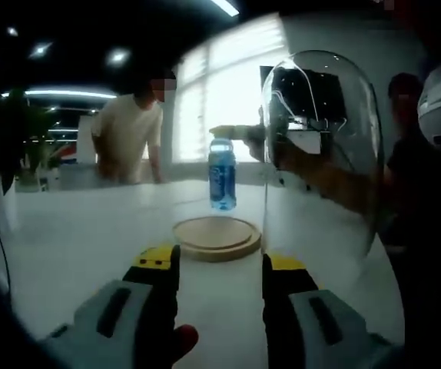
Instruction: Open the cover put in the Mizone put the cover back on
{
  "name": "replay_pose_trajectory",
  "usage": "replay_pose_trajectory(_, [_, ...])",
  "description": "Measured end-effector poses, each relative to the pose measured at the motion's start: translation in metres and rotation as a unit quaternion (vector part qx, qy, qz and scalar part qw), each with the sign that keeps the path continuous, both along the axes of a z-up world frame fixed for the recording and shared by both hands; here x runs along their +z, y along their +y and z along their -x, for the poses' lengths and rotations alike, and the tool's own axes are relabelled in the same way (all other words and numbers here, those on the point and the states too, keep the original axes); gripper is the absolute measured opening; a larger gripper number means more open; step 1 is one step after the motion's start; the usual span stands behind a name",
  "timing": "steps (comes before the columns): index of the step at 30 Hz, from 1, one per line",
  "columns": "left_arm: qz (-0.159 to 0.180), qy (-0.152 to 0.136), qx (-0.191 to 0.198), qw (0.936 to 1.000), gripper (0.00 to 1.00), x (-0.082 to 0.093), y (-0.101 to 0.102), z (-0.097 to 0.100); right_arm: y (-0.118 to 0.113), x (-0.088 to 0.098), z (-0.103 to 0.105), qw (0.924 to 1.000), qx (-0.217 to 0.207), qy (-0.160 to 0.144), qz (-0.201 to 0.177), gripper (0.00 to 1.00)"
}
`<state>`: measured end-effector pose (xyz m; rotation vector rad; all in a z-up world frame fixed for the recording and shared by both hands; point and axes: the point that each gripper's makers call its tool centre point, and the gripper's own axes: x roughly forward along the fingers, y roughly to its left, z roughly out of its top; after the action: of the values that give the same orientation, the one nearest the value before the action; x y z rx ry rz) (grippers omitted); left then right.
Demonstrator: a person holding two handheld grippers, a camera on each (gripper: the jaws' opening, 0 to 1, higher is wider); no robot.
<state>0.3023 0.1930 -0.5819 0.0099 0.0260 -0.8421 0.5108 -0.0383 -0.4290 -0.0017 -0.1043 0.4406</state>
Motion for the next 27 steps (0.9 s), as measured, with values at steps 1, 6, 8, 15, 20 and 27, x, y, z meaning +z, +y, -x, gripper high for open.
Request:
replay_pose_trajectory(1, [0.001, 0.000, 0.000, 1.0000, 0.35, 0.000, 0.000, 0.000, 0.002, 0.001, 0.003, 1.0000, 0.002, -0.001, -0.001, 0.21])
replay_pose_trajectory(6, [-0.001, 0.007, 0.001, 1.0000, 0.35, -0.003, 0.001, 0.000, 0.015, 0.005, 0.014, 0.9996, 0.024, -0.011, -0.001, 0.21])
replay_pose_trajectory(8, [-0.005, 0.008, -0.001, 1.0000, 0.35, -0.004, 0.000, -0.001, 0.021, 0.007, 0.019, 0.9992, 0.038, -0.011, 0.008, 0.21])
replay_pose_trajectory(15, [-0.004, 0.005, 0.004, 1.0000, 0.35, -0.003, 0.002, -0.003, 0.040, 0.021, 0.033, 0.9971, 0.070, -0.023, 0.017, 0.21])
replay_pose_trajectory(20, [-0.005, 0.004, 0.005, 1.0000, 0.35, -0.003, 0.003, -0.002, 0.055, 0.024, 0.041, 0.9956, 0.091, -0.021, 0.011, 0.21])
replay_pose_trajectory(27, [-0.004, 0.000, 0.006, 1.0000, 0.35, -0.001, 0.003, -0.001, 0.076, 0.024, 0.053, 0.9926, 0.117, -0.023, 0.020, 0.21])
